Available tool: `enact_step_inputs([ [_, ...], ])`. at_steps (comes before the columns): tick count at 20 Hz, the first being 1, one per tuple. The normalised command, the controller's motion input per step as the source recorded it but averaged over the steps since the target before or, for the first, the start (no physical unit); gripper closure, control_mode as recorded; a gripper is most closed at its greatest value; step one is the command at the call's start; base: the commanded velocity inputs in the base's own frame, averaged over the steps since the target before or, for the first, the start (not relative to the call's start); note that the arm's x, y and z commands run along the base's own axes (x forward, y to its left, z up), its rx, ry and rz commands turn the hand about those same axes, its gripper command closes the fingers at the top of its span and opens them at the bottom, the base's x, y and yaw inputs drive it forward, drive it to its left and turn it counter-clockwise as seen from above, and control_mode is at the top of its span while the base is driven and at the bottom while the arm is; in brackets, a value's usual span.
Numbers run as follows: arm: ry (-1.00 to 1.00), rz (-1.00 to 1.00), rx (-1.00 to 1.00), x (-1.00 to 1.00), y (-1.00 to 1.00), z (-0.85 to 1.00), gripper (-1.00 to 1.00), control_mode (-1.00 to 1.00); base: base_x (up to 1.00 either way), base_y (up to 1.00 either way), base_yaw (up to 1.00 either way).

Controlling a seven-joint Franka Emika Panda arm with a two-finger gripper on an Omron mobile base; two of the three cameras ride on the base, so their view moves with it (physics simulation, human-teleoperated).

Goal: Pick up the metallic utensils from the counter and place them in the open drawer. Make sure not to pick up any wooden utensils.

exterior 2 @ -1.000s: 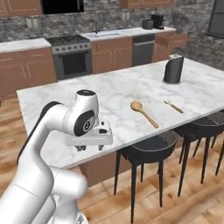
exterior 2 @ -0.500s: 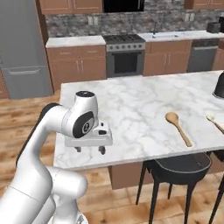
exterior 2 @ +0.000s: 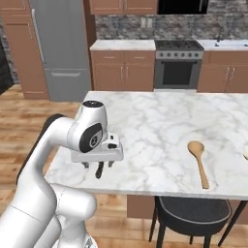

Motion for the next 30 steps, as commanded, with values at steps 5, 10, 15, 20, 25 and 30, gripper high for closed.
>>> enact_step_inputs([
  [5,0.00,0.00,0.00,0.00,0.00,0.00,-1.00,1.00,-0.40,-0.63,0.31],
  [10,0.00,0.00,0.00,0.00,0.00,0.00,-1.00,1.00,-0.40,-0.06,0.16],
  [15,0.00,0.00,0.00,0.00,0.00,0.00,-1.00,1.00,-0.05,0.32,0.05],
  [20,0.00,0.00,0.00,0.00,0.00,0.00,-1.00,1.00,0.09,0.39,0.00],
  [25,0.00,0.00,0.00,0.00,0.00,0.00,-1.00,1.00,0.12,0.20,-0.01],
  [30,0.00,0.00,0.00,0.00,0.00,0.00,-1.00,1.00,0.00,0.12,-0.01],
])
